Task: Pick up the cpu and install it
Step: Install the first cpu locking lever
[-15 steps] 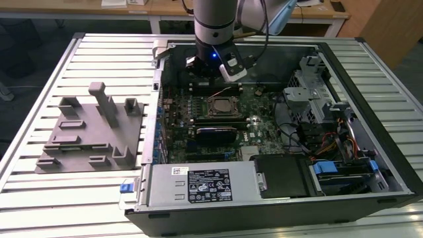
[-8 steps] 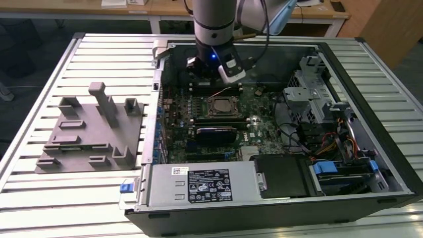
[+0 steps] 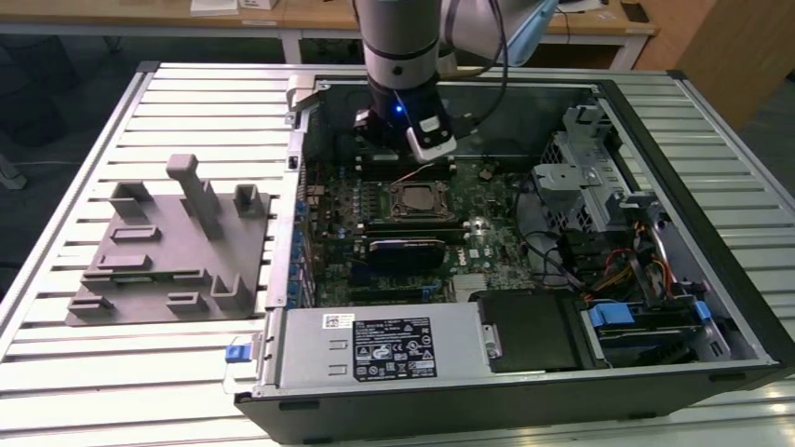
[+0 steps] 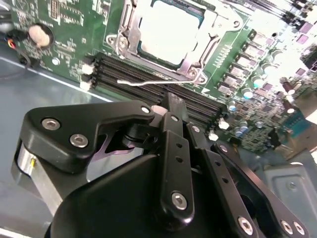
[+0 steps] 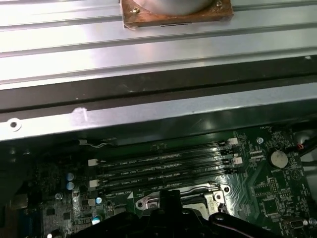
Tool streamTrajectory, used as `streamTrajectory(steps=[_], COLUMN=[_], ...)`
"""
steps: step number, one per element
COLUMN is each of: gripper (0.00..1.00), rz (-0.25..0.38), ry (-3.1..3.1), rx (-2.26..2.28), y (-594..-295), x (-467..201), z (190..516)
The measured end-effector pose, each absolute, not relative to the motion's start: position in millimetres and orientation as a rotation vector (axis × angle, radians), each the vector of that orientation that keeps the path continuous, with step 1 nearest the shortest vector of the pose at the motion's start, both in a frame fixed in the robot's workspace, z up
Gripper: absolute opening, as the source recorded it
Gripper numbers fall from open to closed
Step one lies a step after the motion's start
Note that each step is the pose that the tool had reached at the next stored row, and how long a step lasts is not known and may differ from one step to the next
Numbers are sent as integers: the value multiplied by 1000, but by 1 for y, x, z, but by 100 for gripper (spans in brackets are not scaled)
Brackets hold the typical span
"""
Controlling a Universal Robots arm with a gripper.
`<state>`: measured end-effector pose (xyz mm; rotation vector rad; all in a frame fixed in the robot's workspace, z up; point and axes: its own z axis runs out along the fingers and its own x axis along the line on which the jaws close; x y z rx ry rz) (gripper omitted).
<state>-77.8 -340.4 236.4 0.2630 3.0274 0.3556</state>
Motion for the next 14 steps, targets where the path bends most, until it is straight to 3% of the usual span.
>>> streamTrajectory(steps=[14], gripper=[11], rz=[349], ry=[2982], rx=[357], y=[-340], x=[-76], z=[226])
